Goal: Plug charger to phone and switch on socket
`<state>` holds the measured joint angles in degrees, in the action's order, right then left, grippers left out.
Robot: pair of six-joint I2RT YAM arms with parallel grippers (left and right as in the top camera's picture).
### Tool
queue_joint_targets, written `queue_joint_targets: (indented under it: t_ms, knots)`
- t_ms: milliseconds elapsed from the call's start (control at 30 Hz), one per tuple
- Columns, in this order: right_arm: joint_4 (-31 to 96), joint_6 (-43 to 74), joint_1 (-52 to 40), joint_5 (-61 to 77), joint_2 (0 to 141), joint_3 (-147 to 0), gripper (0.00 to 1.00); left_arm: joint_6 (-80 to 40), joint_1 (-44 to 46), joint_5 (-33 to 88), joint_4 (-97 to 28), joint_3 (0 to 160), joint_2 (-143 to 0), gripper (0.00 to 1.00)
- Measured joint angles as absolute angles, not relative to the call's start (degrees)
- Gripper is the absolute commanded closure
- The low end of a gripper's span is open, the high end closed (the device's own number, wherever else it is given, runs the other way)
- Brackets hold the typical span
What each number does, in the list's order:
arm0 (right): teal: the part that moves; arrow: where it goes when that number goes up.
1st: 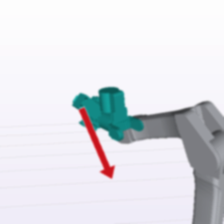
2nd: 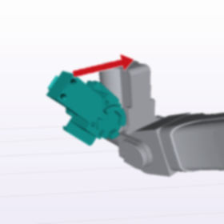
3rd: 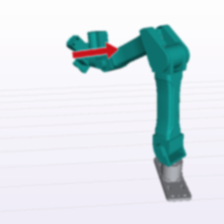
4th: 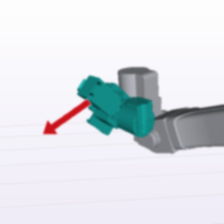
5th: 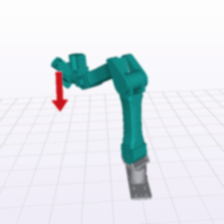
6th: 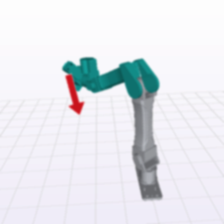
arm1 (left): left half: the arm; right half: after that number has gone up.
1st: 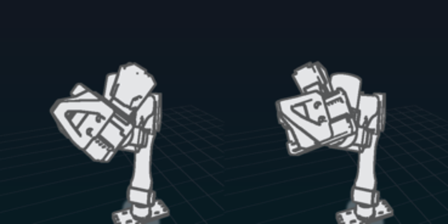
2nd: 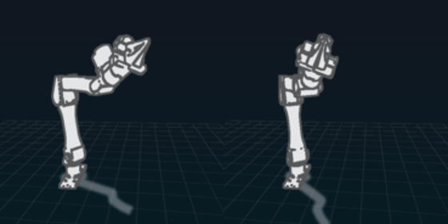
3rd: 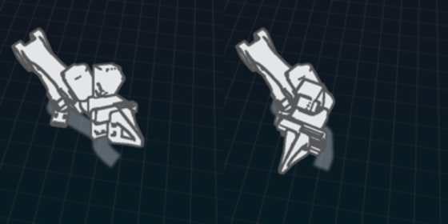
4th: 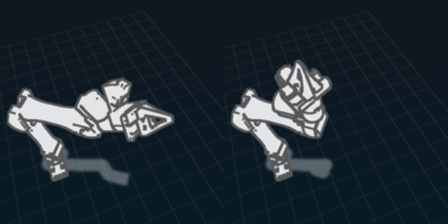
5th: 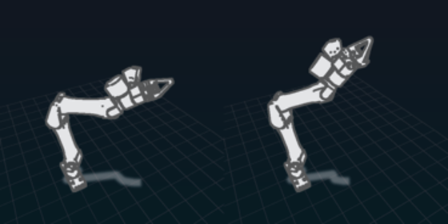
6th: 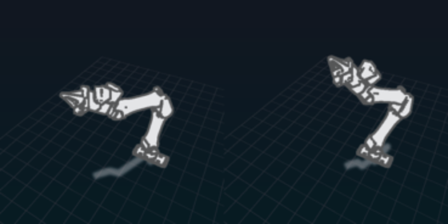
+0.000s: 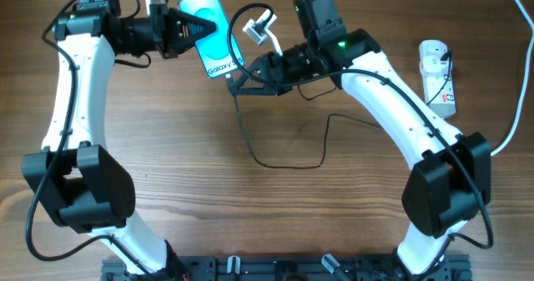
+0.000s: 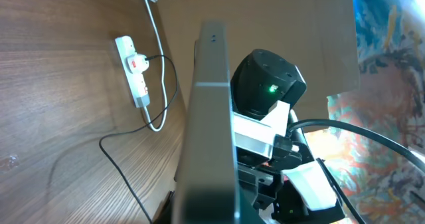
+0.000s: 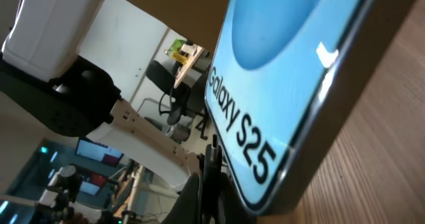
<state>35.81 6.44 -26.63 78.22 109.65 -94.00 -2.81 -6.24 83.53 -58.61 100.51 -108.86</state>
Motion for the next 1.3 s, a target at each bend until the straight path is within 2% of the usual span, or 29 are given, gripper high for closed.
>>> queue_joint_targets:
  t_ms: [1300]
  knots:
    - [33.78, 9.19, -25.54, 79.00, 109.65, -94.00, 0.96, -0.45, -6.24, 87.57, -57.84, 100.51, -108.86, 0.96]
